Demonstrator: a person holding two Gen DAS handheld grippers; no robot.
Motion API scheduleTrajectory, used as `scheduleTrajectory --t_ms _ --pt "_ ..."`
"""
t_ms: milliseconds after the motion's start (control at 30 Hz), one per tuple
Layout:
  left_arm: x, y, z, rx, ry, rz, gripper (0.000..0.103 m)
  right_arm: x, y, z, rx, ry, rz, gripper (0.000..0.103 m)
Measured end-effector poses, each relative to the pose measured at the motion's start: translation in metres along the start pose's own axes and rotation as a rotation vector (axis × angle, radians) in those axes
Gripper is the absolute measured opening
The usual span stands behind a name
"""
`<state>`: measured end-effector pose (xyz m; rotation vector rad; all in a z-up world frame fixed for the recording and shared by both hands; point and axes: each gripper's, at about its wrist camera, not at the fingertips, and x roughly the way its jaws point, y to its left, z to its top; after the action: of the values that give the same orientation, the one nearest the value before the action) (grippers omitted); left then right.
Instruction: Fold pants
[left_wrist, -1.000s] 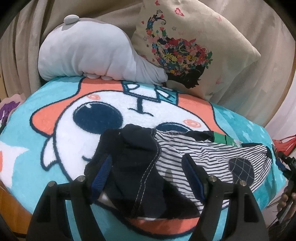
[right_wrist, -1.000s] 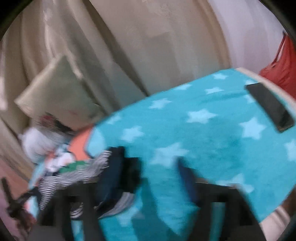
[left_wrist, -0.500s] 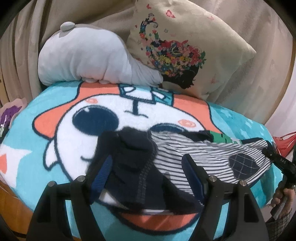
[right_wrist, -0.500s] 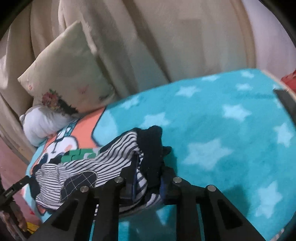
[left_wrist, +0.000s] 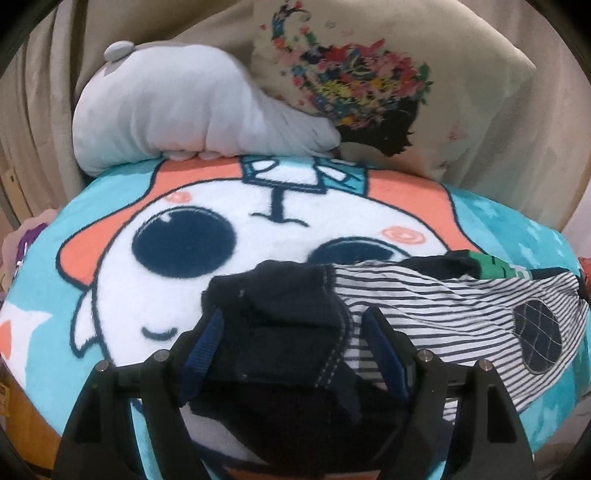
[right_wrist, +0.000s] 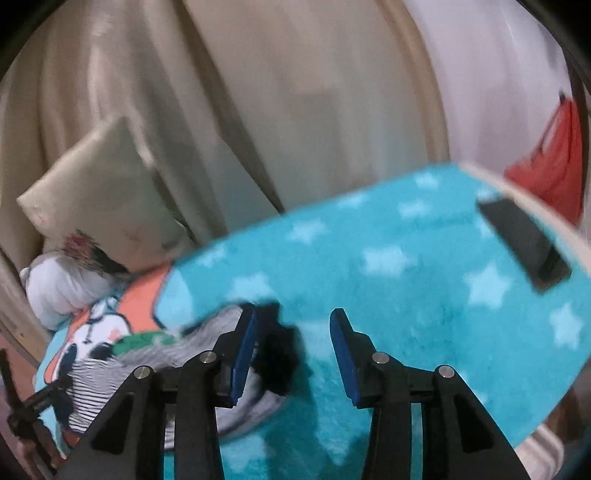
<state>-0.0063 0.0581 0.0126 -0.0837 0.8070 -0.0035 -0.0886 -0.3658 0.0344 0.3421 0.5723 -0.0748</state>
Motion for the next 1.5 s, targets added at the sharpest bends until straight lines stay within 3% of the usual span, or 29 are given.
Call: scheduleTrajectory --t_ms 67,200,267,433,500,600,700,833,900,1000,1133,1300,1500 --pt "-0.001 0.002 -0.001 -0.020 -0.013 -0.009 0.081 -0.001 0.023 0.006 -0.041 0.019 0.093 0.046" --pt "-0.002 0.001 -0.008 -0.009 -0.031 0.008 0.082 0.039 0.100 -0.002 -0.155 0.202 0.360 0.044" --pt "-0.003 0.000 -0.013 0.005 -0.044 0.022 0.084 0.061 0.128 -0.011 -0.187 0.278 0.422 0.043" --pt "0.004 0.003 -0.021 0.003 -0.041 0.027 0.090 0.134 0.182 -0.035 -0.190 0.496 0.487 0.043" --pt "0.006 0.007 -0.022 -0.015 -0.035 0.008 0.091 0.163 0.193 -0.040 -0.179 0.560 0.459 0.042" --pt "0.008 0.011 -0.021 -0.032 -0.027 -0.019 0.092 0.176 0.200 -0.027 -0.195 0.514 0.407 0.041" --pt "0.007 0.011 -0.022 -0.023 -0.022 -0.026 0.092 0.176 0.205 -0.021 -0.254 0.445 0.271 0.044" --pt "-0.006 0.015 -0.022 -0.042 0.018 -0.062 0.092 0.128 0.191 -0.014 -0.227 0.354 0.355 0.044" --pt "-0.020 0.016 -0.021 -0.057 -0.013 -0.084 0.092 0.099 0.189 -0.020 -0.285 0.304 0.338 0.045" --pt "-0.028 0.008 -0.022 -0.026 -0.051 -0.047 0.092 0.069 0.186 -0.042 -0.396 0.272 0.278 0.047" --pt "-0.015 -0.001 -0.033 0.011 0.004 0.015 0.092 0.050 0.182 -0.089 -0.528 0.264 0.180 0.049" --pt "-0.017 0.002 -0.036 -0.008 0.046 0.012 0.092 0.046 0.161 -0.108 -0.524 0.253 0.154 0.051" --pt "-0.047 -0.005 -0.033 0.017 -0.011 0.024 0.092 0.024 0.141 -0.098 -0.411 0.206 0.179 0.055"
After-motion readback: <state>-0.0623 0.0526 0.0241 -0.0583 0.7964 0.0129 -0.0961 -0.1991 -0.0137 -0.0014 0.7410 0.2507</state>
